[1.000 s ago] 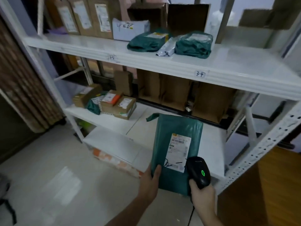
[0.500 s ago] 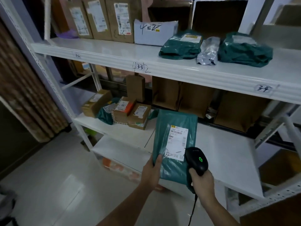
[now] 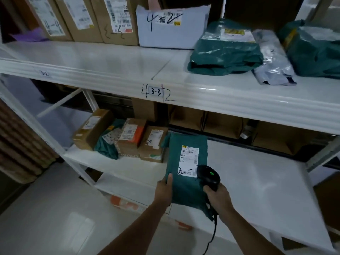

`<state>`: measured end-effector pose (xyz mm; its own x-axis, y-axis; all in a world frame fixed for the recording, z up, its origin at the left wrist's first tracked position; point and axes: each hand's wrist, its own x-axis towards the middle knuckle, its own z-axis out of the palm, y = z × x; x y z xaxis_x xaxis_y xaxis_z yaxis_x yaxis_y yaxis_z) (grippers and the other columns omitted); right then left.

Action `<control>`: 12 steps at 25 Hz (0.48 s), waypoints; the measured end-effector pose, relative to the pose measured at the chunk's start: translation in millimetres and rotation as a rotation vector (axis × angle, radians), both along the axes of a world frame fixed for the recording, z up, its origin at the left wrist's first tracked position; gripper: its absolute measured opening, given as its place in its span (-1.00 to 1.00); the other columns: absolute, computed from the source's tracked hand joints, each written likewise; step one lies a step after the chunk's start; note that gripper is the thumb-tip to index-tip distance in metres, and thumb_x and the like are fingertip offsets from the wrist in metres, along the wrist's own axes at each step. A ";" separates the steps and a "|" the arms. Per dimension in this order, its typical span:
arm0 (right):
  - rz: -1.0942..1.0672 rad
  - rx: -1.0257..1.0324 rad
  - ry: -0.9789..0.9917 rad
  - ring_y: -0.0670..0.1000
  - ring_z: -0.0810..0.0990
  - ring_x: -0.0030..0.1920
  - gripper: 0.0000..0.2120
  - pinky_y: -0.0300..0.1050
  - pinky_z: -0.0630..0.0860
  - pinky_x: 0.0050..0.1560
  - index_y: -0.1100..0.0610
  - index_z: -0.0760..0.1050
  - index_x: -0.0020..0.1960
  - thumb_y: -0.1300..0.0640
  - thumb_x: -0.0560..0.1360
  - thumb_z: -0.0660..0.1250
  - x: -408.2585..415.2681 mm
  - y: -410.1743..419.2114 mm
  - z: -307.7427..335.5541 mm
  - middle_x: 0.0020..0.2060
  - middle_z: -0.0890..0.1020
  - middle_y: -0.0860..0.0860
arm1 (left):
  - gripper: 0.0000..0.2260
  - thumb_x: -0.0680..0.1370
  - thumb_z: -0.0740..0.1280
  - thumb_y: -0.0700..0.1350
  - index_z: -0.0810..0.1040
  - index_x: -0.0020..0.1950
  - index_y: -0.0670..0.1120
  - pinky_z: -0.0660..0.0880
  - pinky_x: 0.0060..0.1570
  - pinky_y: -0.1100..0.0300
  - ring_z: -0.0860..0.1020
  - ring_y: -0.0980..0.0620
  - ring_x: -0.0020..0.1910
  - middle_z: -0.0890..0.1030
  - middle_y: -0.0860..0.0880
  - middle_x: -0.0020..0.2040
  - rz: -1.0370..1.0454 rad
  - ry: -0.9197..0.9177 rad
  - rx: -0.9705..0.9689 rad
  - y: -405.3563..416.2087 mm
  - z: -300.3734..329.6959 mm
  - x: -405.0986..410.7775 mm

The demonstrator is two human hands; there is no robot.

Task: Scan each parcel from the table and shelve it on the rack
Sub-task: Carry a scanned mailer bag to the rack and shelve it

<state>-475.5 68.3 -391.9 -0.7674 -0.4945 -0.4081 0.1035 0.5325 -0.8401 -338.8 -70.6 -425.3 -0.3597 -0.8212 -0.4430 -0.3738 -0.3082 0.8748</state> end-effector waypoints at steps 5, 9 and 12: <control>0.016 0.079 -0.059 0.09 0.60 -0.21 -0.83 -0.14 0.47 -0.24 0.16 0.57 0.05 0.17 0.46 0.37 -5.6 -57.4 -7.2 -0.22 0.65 0.09 | -0.42 0.67 0.09 0.29 0.60 0.34 -0.13 0.56 0.28 -0.23 0.62 -0.24 0.20 0.66 -0.20 0.22 -0.033 -0.071 0.037 -68.5 -31.5 -15.6; -0.064 0.059 -0.038 0.08 0.62 -0.11 -0.78 -0.14 0.51 -0.17 0.16 0.57 0.13 0.16 0.49 0.37 -1.3 -94.3 -1.5 -0.14 0.66 0.08 | -0.53 0.74 0.08 0.17 0.56 0.33 -0.15 0.59 0.14 -0.07 0.59 -0.24 0.17 0.62 -0.22 0.24 -0.084 -0.119 0.090 -117.8 -7.0 -34.2; -0.224 0.005 -0.030 -0.01 0.53 -0.30 -0.88 -0.22 0.41 -0.36 0.17 0.55 0.04 0.22 0.51 0.34 18.8 -99.9 10.1 -0.29 0.59 0.03 | -0.48 0.73 0.08 0.18 0.53 0.38 -0.20 0.53 0.05 0.04 0.59 -0.27 0.21 0.61 -0.27 0.28 -0.141 -0.177 0.135 -145.3 -6.4 -51.1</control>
<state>-456.7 -31.5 -381.8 -0.8452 -0.3111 -0.4345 0.2447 0.4974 -0.8323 -389.9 -215.8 -431.6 -0.3736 -0.6975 -0.6115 -0.5646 -0.3520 0.7465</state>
